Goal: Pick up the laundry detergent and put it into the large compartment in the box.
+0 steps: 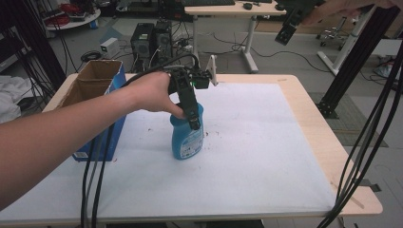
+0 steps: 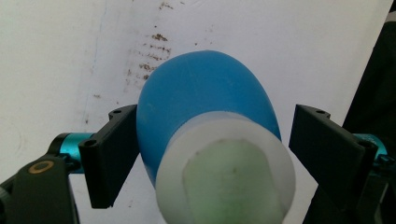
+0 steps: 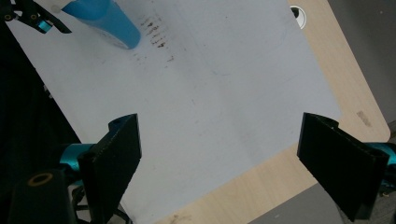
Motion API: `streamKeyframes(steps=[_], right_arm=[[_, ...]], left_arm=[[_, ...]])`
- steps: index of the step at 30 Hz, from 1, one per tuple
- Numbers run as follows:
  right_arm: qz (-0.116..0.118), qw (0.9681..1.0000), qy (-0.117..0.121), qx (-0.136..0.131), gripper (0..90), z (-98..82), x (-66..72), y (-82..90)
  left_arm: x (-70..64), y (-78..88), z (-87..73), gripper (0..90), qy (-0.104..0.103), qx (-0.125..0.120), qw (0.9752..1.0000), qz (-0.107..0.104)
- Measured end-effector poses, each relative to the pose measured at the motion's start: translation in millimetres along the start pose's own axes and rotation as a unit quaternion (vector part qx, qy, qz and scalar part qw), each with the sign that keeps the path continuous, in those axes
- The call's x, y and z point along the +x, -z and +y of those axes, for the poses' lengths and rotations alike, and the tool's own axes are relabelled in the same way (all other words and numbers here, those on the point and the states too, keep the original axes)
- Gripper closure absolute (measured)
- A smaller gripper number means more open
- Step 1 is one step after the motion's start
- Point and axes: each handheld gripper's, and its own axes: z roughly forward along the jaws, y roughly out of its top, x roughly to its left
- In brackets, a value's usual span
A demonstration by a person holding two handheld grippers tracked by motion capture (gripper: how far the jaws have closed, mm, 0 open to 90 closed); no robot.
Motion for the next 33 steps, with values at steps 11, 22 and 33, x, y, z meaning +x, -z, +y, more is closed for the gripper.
streamKeyframes(steps=[11,22,33], right_arm=[[0.0,1.0,-0.002,0.003,13.0,-1.4,-0.2,-1.9],[0.001,1.0,-0.003,0.005,13.0,-3.3,-0.5,-2.8],[-0.002,1.0,-0.001,0.009,13.0,-2.0,-0.5,-5.1]], left_arm=[[1.0,-4.9,0.4,17.1,0.001,0.004,1.0,-0.004],[0.6,-8.5,1.2,17.1,0.005,0.007,0.9999,-0.007],[2.5,-8.3,0.1,17.5,0.01,0.01,0.9998,-0.01]])
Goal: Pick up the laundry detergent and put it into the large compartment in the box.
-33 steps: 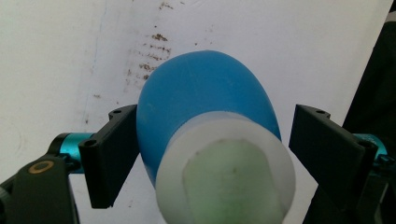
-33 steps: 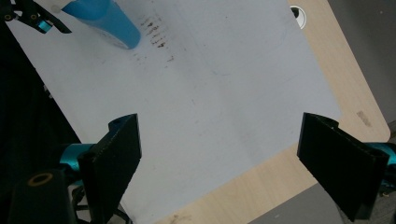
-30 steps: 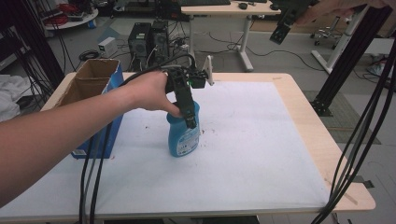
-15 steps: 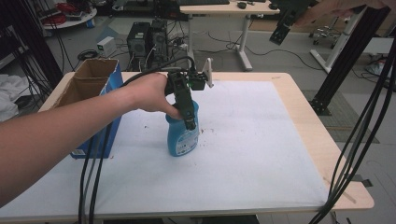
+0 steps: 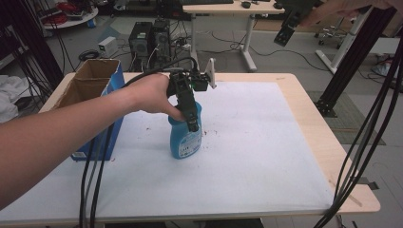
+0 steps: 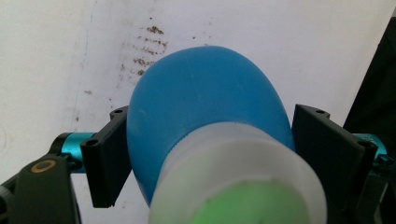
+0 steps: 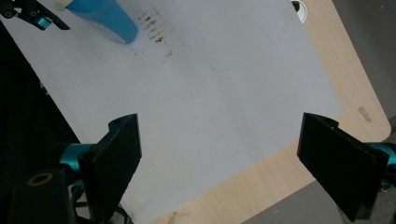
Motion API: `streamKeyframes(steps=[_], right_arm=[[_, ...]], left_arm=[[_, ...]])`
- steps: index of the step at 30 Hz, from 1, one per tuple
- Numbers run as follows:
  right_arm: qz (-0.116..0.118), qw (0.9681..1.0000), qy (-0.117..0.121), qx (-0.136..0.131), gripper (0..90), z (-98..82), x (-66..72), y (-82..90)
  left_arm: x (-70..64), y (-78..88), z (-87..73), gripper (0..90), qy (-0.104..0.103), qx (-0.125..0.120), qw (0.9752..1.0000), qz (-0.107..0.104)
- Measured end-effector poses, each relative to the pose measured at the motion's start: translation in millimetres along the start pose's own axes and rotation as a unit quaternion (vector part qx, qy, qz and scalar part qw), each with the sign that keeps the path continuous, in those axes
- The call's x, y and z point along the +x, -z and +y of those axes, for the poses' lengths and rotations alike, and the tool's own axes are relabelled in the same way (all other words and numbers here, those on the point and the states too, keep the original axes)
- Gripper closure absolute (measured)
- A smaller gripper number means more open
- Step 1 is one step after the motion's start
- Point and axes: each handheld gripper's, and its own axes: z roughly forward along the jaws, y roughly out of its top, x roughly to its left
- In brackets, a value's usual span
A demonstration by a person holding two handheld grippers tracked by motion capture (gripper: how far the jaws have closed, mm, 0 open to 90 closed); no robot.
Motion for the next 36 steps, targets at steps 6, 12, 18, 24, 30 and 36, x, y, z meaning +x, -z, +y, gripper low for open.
streamKeyframes(steps=[6,12,18,24,30,36], right_arm=[[-0.002,1.0,-0.001,0.003,13.0,0.2,0.2,-0.4],[-0.002,1.0,-0.001,0.004,13.0,-0.1,0.4,-0.5],[-0.002,1.0,-0.001,0.003,13.0,-1.2,0.0,-0.6],[-0.002,1.0,-0.002,0.003,13.0,-2.5,0.3,0.1],[-0.002,1.0,-0.003,0.002,13.0,-3.2,0.2,-0.4],[-0.002,1.0,-0.003,0.003,13.0,-2.7,0.5,-0.6]], left_arm=[[0.1,-0.2,-0.2,19.1,0.0,0.004,1.0,-0.001],[-0.4,-1.0,0.2,19.1,0.004,0.005,1.0,0.002],[-1.2,-1.1,0.7,20.9,0.006,0.005,1.0,-0.001],[-0.7,-1.0,0.6,21.1,0.01,0.01,0.9999,0.001],[-0.7,-0.9,0.7,23.1,0.013,0.01,0.9999,0.002],[-0.5,-1.9,1.4,23.4,0.016,0.012,0.9998,0.003]])
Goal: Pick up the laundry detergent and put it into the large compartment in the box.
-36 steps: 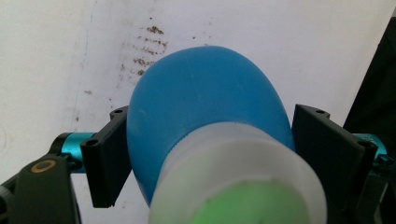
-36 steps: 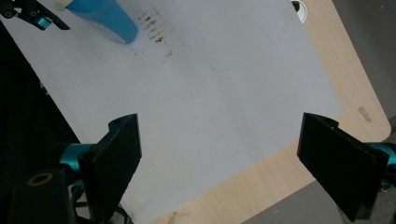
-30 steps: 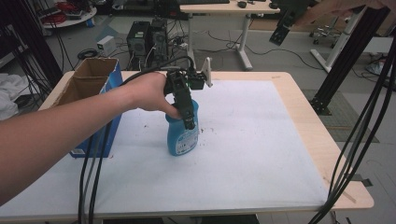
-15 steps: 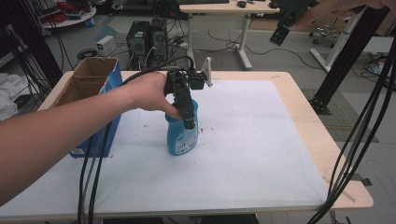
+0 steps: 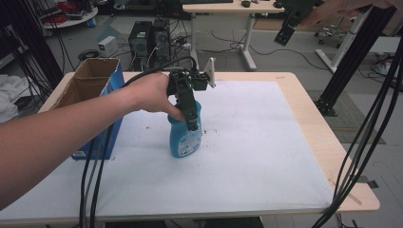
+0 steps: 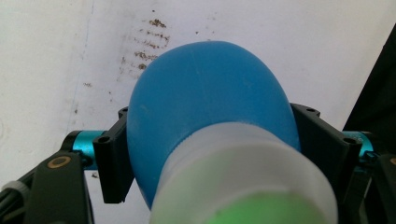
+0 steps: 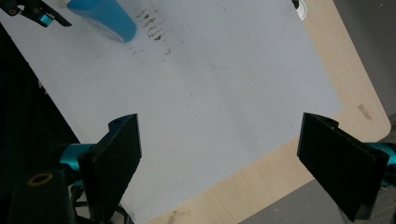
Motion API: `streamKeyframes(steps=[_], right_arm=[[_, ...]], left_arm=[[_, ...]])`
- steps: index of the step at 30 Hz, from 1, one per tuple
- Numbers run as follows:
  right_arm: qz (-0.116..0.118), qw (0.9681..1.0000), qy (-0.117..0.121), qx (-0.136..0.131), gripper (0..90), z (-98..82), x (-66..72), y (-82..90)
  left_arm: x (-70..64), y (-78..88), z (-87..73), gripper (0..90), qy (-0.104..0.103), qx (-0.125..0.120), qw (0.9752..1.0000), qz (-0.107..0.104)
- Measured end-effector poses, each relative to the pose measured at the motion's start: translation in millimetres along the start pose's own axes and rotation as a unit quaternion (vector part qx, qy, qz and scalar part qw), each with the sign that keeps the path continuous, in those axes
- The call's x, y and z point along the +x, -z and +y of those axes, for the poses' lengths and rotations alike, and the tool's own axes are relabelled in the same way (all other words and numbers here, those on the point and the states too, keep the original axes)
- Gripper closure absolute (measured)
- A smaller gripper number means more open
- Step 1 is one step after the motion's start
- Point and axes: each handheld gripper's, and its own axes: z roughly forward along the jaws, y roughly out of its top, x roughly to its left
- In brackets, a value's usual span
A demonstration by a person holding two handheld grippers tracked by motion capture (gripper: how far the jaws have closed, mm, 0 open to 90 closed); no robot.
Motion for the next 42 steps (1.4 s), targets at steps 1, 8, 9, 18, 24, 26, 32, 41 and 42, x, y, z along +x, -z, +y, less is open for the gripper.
streamKeyframes(steps=[1,8,9,18,24,26,32,41,42], right_arm=[[0.0,1.0,0.0,0.0,13.0,0.0,0.0,0.0],[0.002,1.0,-0.001,-0.002,13.0,-1.3,-0.6,-1.5],[0.002,1.0,-0.001,-0.002,13.0,-1.3,-0.6,-1.5],[0.003,1.0,-0.003,-0.004,13.0,-4.1,-1.9,-1.3],[0.003,1.0,-0.004,-0.002,13.0,-4.5,-1.9,-2.2],[0.004,1.0,-0.004,-0.002,13.0,-4.6,-1.9,-2.4],[0.002,1.0,-0.004,-0.002,13.0,-4.6,-2.3,-2.3],[0.003,1.0,-0.004,-0.001,13.0,-4.1,-2.2,-3.7],[0.003,1.0,-0.004,0.0,13.0,-4.1,-2.4,-3.9]], left_arm=[[0.0,0.0,0.0,23.8,0.0,0.0,1.0,0.0],[-0.5,-2.4,1.5,25.2,0.009,0.005,0.9999,0.003],[-0.6,-2.4,1.7,25.2,0.009,0.006,0.9999,0.004],[0.0,-2.7,1.8,31.7,0.015,0.008,0.9998,0.005],[0.6,-2.7,1.9,34.6,0.018,0.01,0.9998,0.008],[0.0,-2.9,2.2,34.9,0.019,0.01,0.9997,0.009],[-0.7,-1.9,2.0,35.8,0.021,0.01,0.9996,0.014],[-1.5,0.7,-0.8,37.0,0.009,0.004,0.9999,0.013],[-1.2,2.3,-1.6,37.0,0.007,0.002,0.9999,0.012]])
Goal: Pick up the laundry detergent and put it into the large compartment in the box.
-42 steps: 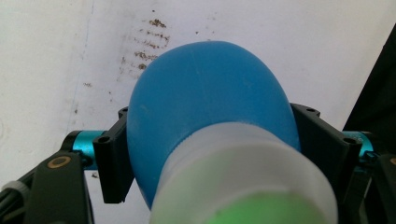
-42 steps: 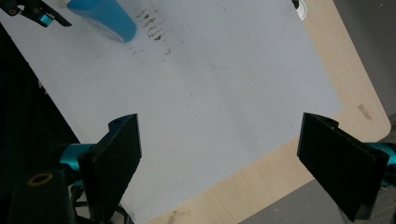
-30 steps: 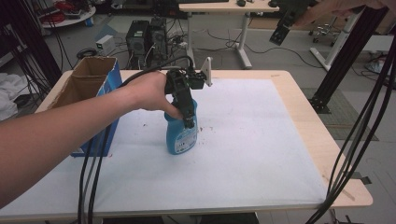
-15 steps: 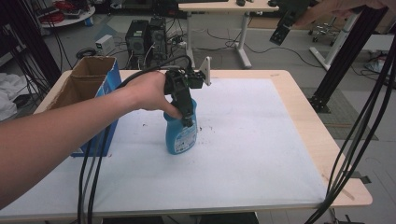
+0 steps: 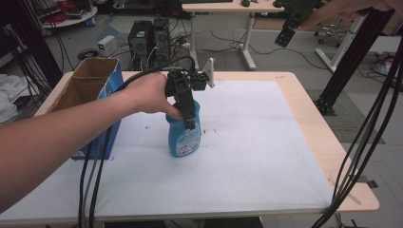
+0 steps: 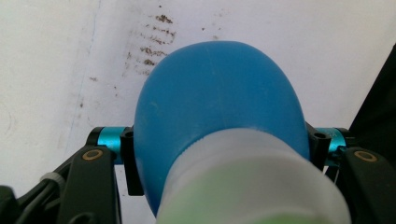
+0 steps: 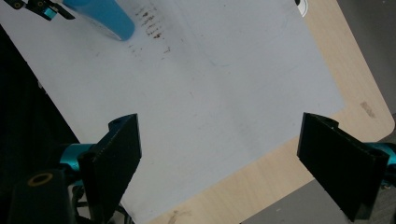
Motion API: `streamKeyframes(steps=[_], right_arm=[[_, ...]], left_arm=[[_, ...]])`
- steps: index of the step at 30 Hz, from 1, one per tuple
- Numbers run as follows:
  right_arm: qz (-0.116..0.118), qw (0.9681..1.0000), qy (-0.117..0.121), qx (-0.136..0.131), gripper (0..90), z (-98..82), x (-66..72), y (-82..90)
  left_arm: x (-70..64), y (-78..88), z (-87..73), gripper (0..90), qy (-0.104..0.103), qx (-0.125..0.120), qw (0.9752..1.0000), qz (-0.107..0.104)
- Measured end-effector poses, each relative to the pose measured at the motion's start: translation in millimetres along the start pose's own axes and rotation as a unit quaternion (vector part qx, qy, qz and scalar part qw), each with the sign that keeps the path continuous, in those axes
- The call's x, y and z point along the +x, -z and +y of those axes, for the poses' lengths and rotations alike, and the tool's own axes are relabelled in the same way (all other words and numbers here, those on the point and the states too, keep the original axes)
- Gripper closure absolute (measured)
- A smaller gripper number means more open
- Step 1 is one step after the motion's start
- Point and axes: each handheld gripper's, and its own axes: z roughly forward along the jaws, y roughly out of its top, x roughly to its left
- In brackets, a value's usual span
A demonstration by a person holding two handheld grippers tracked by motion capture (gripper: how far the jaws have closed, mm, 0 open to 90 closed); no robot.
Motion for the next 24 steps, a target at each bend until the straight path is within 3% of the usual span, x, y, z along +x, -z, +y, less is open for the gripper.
streamKeyframes(steps=[10,24], right_arm=[[0.006,1.0,0.002,-0.006,13.0,0.7,-3.3,0.2],[0.011,0.9999,0.006,-0.009,13.0,2.0,-8.8,-1.9]], left_arm=[[-1.1,26.5,-8.6,37.2,-0.015,-0.004,0.9999,0.003],[0.7,80.8,-30.4,37.3,-0.001,-0.025,0.9996,0.011]])
